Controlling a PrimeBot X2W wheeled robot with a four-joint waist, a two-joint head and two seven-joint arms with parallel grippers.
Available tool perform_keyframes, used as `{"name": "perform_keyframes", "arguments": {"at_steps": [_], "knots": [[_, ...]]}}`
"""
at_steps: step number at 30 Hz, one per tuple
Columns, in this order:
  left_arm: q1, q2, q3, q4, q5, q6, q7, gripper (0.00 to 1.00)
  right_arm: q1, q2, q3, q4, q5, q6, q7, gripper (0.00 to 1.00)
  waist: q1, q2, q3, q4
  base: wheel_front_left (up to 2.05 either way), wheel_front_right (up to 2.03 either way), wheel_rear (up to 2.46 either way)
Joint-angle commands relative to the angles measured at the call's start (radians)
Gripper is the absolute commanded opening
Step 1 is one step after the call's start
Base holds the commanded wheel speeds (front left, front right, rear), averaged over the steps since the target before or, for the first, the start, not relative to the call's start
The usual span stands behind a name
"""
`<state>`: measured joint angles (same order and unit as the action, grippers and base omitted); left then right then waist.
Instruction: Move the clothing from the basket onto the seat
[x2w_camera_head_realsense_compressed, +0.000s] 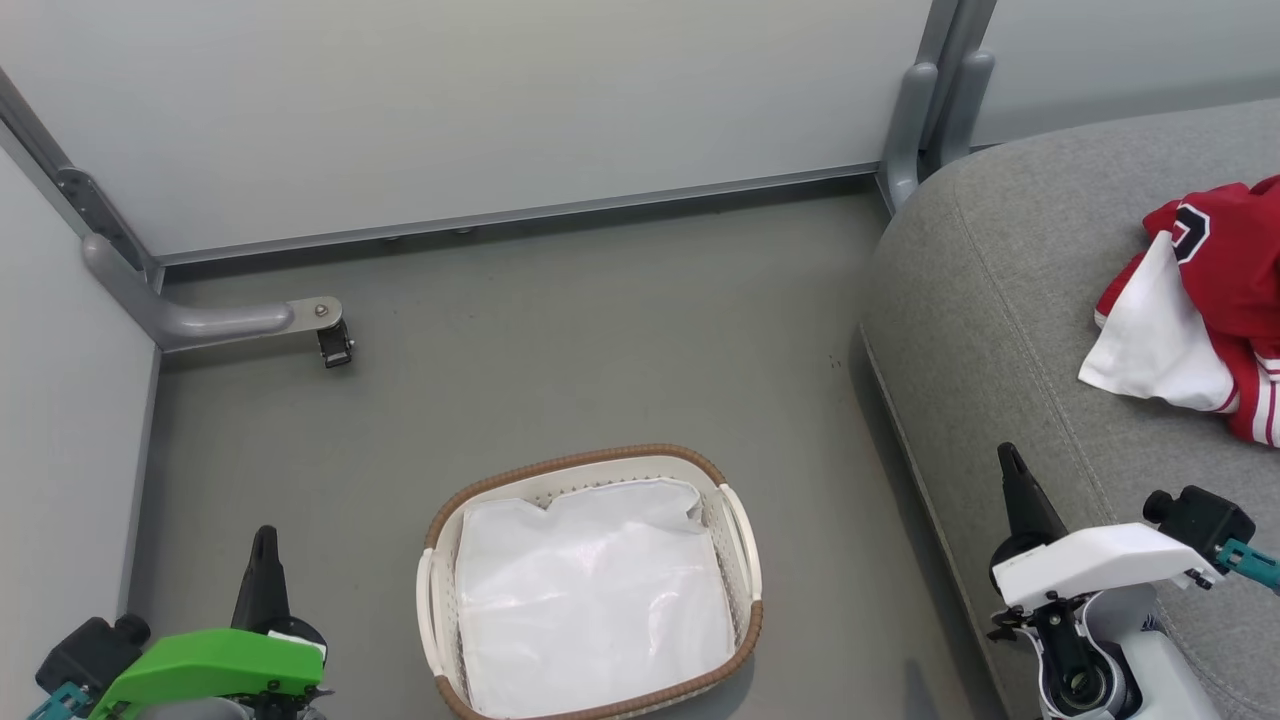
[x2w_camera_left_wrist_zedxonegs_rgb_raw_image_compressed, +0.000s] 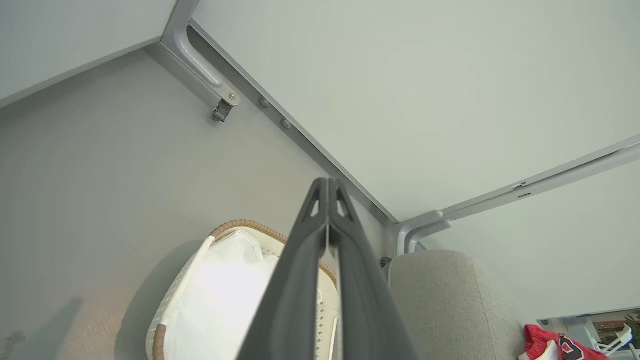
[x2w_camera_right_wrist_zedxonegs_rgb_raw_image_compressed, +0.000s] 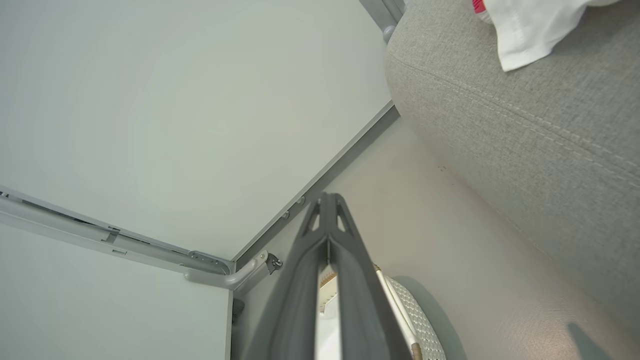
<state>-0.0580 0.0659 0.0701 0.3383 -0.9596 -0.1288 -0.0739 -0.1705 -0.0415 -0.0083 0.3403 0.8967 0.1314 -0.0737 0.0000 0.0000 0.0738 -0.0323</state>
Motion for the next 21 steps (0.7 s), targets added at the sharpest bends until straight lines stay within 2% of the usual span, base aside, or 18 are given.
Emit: {"name": "perform_keyframes", "arguments": {"at_steps": [1, 21], "knots": [[-0.029, 0.001, 0.007, -0.015, -0.033, -0.001, 0.007, 0.00, 0.004, -0.006, -0.008, -0.017, 0.034, -0.001, 0.008, 0.00, 0.0000, 0.0000, -0.001, 0.001, 0.00, 0.00, 0.00], [-0.039, -0.004, 0.020, -0.041, -0.230, -0.002, 0.066, 0.00, 0.024, -0.008, -0.040, -0.044, 0.252, -0.001, 0.067, 0.00, 0.0000, 0.0000, -0.019, 0.009, 0.00, 0.00, 0.00]]}}
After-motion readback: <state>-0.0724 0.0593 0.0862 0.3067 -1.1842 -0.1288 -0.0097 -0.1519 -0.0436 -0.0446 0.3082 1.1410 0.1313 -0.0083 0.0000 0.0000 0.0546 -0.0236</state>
